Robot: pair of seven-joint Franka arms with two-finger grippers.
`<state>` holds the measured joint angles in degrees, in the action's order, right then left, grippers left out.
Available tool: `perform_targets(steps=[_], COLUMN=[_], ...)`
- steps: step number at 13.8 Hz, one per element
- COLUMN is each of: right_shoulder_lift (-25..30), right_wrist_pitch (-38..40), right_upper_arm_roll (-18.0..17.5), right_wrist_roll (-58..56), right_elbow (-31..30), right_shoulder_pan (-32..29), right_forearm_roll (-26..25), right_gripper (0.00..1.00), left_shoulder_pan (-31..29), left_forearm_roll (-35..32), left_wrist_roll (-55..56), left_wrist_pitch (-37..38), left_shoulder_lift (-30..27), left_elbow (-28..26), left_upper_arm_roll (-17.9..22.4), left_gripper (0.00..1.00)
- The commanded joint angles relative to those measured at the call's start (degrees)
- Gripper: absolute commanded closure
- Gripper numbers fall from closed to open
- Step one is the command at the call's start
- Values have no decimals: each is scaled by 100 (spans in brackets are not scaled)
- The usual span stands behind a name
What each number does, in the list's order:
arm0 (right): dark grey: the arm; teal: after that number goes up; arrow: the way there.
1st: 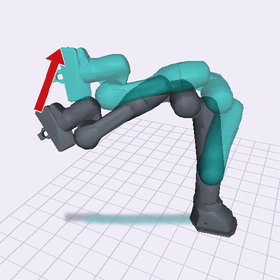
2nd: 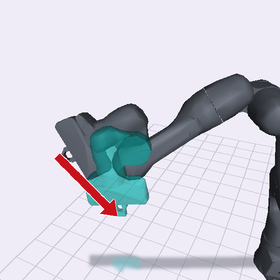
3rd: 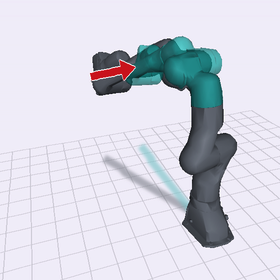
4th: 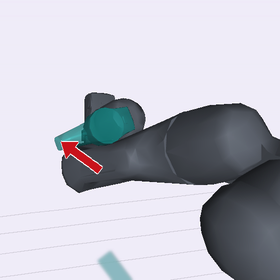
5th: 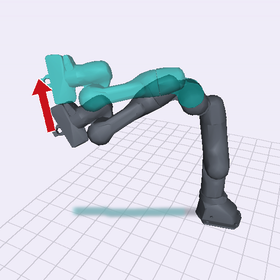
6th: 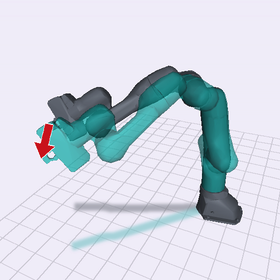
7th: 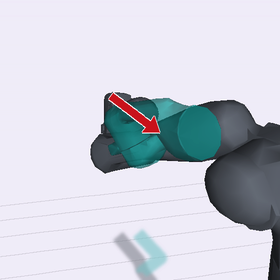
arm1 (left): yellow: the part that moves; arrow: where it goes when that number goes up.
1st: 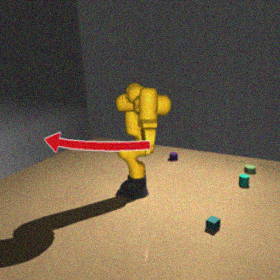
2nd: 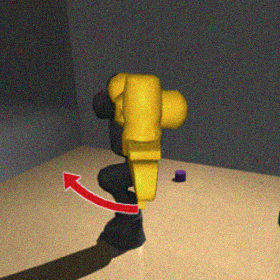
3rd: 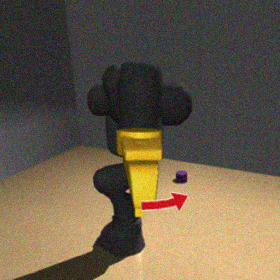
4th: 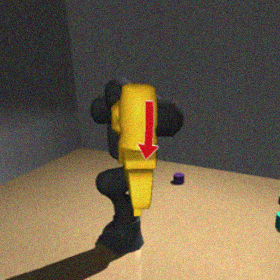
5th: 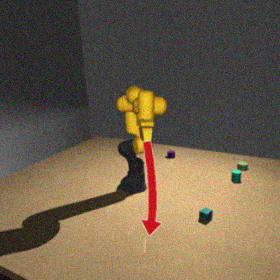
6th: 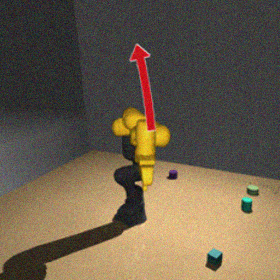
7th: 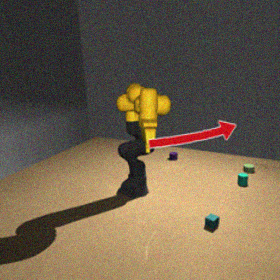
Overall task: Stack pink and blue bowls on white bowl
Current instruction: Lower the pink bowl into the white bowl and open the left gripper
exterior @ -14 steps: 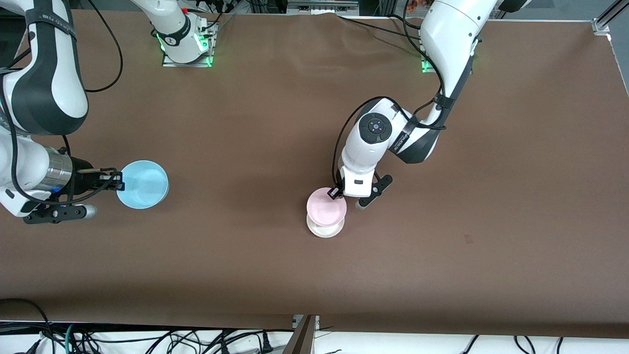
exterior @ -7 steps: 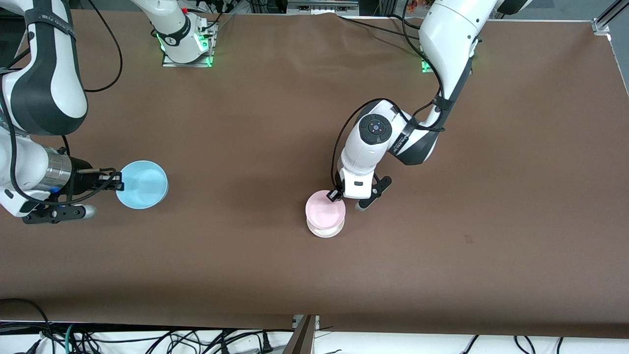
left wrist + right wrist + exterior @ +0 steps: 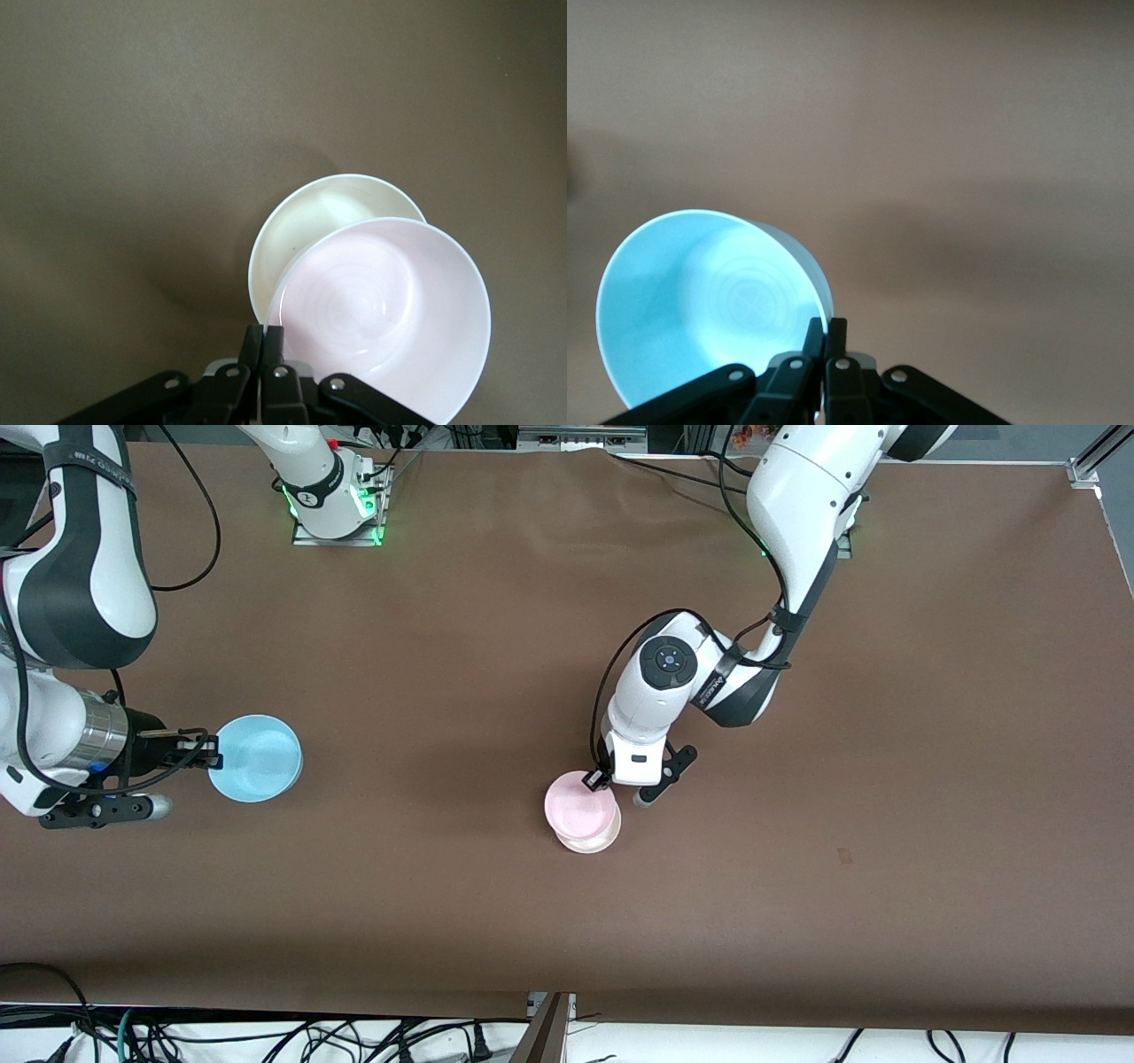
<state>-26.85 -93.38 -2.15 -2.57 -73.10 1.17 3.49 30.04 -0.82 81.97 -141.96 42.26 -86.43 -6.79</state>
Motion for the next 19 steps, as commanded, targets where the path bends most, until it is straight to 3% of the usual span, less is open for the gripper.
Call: perform_targets(steps=[1, 19], right_shoulder_lift=[-13, -13], right_wrist_pitch=[31, 31], right_upper_arm_roll=[-4, -13], right_wrist_roll=[28, 46], right_elbow=[94, 103], right_shoulder_pan=[-20, -20], right_forearm_roll=[37, 37], right_gripper=[100, 100], left_shoulder_pan=[107, 54], left_forearm_roll=[38, -15], left_wrist_roll=[74, -5], left_wrist_pitch=[-16, -236], left_shoulder_lift=[89, 309], left_elbow=[188, 188], left_upper_arm_roll=[134, 222], left_gripper=[100, 100])
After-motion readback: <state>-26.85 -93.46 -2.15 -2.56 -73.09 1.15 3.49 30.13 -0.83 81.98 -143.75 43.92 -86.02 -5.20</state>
